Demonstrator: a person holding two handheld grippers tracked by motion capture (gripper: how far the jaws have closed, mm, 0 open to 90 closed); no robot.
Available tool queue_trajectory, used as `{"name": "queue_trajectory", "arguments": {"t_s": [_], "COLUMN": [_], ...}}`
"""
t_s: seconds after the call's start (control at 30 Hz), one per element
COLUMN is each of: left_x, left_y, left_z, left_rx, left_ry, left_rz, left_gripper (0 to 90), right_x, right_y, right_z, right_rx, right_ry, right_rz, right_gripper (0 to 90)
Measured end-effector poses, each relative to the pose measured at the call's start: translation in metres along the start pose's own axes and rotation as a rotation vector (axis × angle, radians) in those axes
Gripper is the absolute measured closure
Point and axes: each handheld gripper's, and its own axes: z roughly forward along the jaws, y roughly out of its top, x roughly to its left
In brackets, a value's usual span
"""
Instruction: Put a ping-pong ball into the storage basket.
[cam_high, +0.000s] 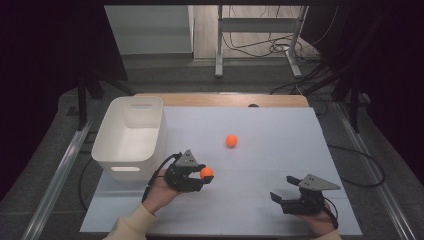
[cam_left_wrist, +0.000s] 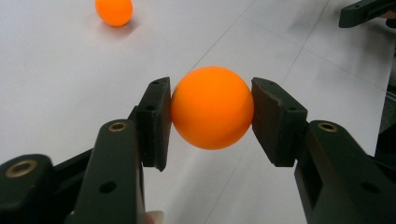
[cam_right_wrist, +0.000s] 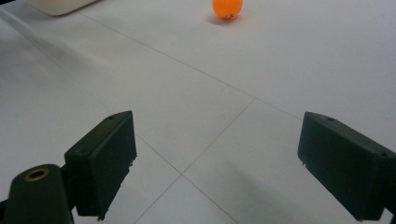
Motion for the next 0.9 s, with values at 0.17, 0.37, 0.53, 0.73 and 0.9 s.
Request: {"name": "queue_trajectory", "arguments": {"t_s": [0.17, 0.37, 0.53, 0.73, 0.9], "left_x": [0.001, 0.002, 0.003, 0.004, 0.005], "left_y": [0.000, 0.002, 0.004, 0.006, 0.007], "left_z": [-0.003, -0.009, -0.015, -0.020, -0.022], "left_rx": [-0.010, -0.024, -0.038, -0.054, -0.063], "left_ry": [0.006, 0.013, 0.024, 0.029, 0.033], "left_rz": [-0.003, -0.003, -0.001, -0.003, -0.003], "left_gripper": [50.2, 50.2, 50.1, 50.2, 50.2], "right_x": [0.000, 0.000, 0.000, 0.000, 0.000], "right_y": [0.000, 0.000, 0.000, 0.000, 0.000], "right_z": [0.000, 0.000, 0.000, 0.000, 0.000], "right_rx": [0.005, 0.003, 0.004, 0.003, 0.002], "right_ry": [-0.001, 0.001, -0.001, 0.003, 0.002], "right_rz": [-0.001, 0.000, 0.000, 0.000, 0.000], "right_gripper": [12.0, 12.1, 12.0, 12.1, 12.1]}}
